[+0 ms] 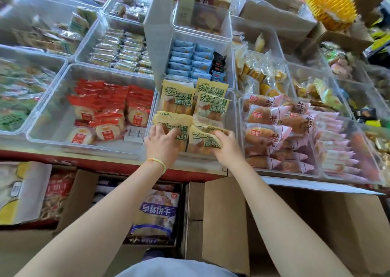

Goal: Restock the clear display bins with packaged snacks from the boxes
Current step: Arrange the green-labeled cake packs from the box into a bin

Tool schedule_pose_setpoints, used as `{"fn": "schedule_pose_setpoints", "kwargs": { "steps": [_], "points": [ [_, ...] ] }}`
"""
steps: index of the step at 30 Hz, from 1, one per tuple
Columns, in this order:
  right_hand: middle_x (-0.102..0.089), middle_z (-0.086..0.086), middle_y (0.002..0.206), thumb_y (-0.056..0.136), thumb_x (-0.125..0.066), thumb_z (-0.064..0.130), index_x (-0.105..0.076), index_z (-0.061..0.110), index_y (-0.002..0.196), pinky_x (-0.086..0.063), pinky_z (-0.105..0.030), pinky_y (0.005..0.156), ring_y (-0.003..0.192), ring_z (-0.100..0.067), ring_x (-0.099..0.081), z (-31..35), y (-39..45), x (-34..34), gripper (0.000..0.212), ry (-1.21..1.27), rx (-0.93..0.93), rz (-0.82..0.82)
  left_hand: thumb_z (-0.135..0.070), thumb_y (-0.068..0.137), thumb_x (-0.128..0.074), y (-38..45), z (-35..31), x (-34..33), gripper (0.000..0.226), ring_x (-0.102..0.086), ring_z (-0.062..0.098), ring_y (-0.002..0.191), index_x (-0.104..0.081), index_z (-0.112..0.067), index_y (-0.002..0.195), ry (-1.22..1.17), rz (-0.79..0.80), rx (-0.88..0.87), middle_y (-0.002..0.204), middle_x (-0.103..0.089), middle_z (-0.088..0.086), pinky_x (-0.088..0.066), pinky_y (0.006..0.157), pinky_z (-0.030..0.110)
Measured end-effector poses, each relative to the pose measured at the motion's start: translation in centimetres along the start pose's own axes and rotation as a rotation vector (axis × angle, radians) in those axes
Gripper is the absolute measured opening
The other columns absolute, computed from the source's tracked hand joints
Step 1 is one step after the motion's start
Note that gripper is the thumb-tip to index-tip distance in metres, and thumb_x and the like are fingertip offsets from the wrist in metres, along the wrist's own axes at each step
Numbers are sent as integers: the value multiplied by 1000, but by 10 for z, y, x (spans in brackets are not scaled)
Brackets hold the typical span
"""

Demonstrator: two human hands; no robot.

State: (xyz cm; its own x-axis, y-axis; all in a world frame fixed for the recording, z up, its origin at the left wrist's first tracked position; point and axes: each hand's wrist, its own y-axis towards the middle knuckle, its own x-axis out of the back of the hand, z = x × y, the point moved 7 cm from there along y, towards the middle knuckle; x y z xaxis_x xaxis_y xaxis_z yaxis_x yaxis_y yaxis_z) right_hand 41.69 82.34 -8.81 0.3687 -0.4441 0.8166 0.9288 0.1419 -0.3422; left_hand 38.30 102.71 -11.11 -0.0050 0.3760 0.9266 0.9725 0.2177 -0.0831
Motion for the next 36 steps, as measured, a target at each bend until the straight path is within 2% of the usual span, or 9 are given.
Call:
{"fn": "schedule_pose_setpoints", "kwargs": {
  "steps": [4,9,12,15,17,20,23,28,36],
  "points": [
    [-39,-9,139,95,-61,15,-45,34,144,-53,-39,82,104,-30,-58,4,2,-1,55,-303,-5,58,-29,90,-57,-2,0,0,39,-35,36,125,-57,-34,129,-9,15,-24,134,-41,17,-41,94,45],
    [-42,-9,130,95,-62,21,-52,24,139,-46,-40,91,118,-29,-49,9,-7,8,45,-469,-55,-35,-25,89,-58,-16,2,-2,40,-41,41,123,-60,-27,128,-11,-20,-124,128,-50,21,-42,96,48],
    [-42,-11,133,94,-63,33,-52,22,136,-43,-42,96,121,-31,-46,19,-20,3,45,-524,-1,-59,-21,84,-63,-20,4,3,24,-49,38,113,-69,-19,107,-94,-56,-157,117,-57,14,-45,90,45],
    [-49,-11,134,90,-64,36,-50,17,137,-42,-41,98,121,-30,-49,40,-35,16,52,-514,118,-294,-12,83,-64,-21,23,24,6,-52,34,90,-64,-8,87,-214,-275,-41,95,-58,12,-43,76,41],
    [-58,-11,129,88,-68,32,-52,12,135,-44,-42,98,118,-30,-54,59,-38,10,53,-453,246,-386,-12,84,-61,-18,39,28,17,-51,36,99,-58,-4,99,-267,-299,108,102,-56,15,-40,85,41],
    [-59,-7,124,91,-67,36,-49,15,136,-44,-41,98,117,-28,-55,61,-18,-17,52,-390,230,-187,-39,88,-61,-3,50,11,69,-37,34,135,-38,1,140,-238,-110,165,142,-44,20,-30,112,42],
    [-55,-7,128,90,-68,44,-46,22,141,-44,-40,97,121,-28,-52,51,3,-23,59,-427,159,-58,-63,84,-55,12,47,-2,97,-18,27,148,-17,-6,154,-168,23,99,161,-19,15,-24,118,42],
    [-55,-8,128,88,-70,44,-49,23,141,-42,-44,99,122,-31,-50,47,9,-31,61,-465,207,-96,-75,83,-40,21,42,-8,100,-27,28,145,-16,-8,153,-43,32,135,162,-17,14,-44,104,44],
    [-53,-7,134,88,-69,47,-47,32,143,-35,-47,108,128,-31,-46,35,18,-32,61,-495,214,-70,-74,85,-37,20,40,-11,97,-33,27,140,-16,-8,153,32,-11,151,160,-22,12,-42,102,41]
  ]
}}
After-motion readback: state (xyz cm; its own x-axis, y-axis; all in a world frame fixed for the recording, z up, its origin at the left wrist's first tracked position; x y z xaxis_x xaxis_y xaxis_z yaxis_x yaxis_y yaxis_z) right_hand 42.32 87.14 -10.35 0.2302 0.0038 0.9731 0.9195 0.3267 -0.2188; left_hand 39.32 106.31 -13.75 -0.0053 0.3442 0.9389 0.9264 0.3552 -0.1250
